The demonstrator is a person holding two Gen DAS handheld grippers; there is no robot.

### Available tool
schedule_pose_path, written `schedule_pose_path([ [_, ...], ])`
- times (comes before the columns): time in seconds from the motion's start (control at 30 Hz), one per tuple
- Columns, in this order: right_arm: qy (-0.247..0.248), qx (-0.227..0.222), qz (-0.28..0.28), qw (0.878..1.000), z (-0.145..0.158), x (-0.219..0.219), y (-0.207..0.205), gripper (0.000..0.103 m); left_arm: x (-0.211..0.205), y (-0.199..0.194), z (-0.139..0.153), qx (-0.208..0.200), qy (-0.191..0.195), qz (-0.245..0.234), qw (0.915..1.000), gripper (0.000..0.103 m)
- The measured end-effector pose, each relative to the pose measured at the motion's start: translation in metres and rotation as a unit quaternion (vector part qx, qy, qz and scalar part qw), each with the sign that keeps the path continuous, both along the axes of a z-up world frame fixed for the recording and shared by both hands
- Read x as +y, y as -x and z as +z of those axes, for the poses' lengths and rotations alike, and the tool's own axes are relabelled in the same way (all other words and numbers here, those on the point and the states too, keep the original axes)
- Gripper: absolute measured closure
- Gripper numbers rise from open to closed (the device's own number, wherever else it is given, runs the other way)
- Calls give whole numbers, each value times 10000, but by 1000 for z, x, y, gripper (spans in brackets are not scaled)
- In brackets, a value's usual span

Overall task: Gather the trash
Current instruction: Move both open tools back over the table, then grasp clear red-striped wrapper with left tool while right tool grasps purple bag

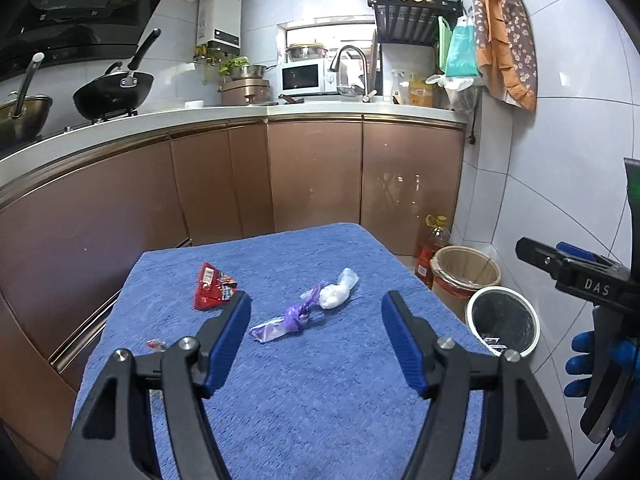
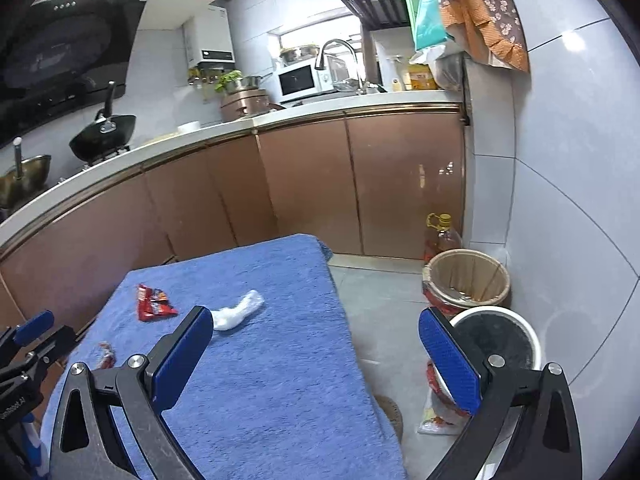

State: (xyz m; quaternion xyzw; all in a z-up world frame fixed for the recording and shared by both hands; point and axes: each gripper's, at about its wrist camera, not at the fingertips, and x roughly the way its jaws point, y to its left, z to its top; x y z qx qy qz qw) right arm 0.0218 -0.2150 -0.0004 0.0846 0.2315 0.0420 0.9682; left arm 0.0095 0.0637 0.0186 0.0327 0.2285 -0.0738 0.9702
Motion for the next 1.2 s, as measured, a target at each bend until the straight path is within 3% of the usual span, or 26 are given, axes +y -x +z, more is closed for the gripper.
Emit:
schedule_pose_path([
  [0.37, -251, -254, 410, 9985, 6, 9, 12, 0, -3, 11, 2, -11, -160, 107, 9998, 32],
  [0.8, -204, -64, 537, 9983, 0, 17, 9, 0, 3, 19, -11, 1, -187, 82, 9998, 32],
  [1.0, -52, 109, 637, 9979, -7, 25, 2, 0, 30, 19, -24, 121, -52, 200, 9997, 32],
  [1.2, -35, 318, 690, 9971, -19, 29, -8, 0, 79, 17, -42, 317, -7, 635, 9975, 32],
])
